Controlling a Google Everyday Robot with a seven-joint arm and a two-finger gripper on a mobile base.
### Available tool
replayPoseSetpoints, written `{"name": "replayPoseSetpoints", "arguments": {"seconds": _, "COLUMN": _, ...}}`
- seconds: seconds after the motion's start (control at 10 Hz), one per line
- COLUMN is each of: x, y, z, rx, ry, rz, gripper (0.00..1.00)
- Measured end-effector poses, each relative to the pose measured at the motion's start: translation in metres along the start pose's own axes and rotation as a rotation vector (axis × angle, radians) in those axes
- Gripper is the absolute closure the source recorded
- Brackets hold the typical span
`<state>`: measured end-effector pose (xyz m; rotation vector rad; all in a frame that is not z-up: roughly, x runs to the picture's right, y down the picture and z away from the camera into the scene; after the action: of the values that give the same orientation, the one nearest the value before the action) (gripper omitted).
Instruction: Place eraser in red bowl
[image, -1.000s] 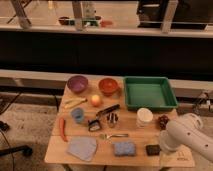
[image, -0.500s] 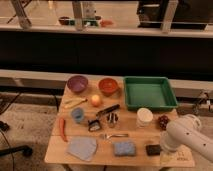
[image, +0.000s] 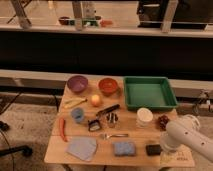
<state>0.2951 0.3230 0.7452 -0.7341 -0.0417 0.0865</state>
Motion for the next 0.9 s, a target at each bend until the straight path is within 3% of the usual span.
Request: {"name": "replayPoseSetpoints", "arguments": {"seconds": 0.9, "x": 0.0045, "y": -0.0036, "z": 0.0082, "rx": -0.009, "ry": -0.004, "rz": 0.023, "gripper": 0.20}}
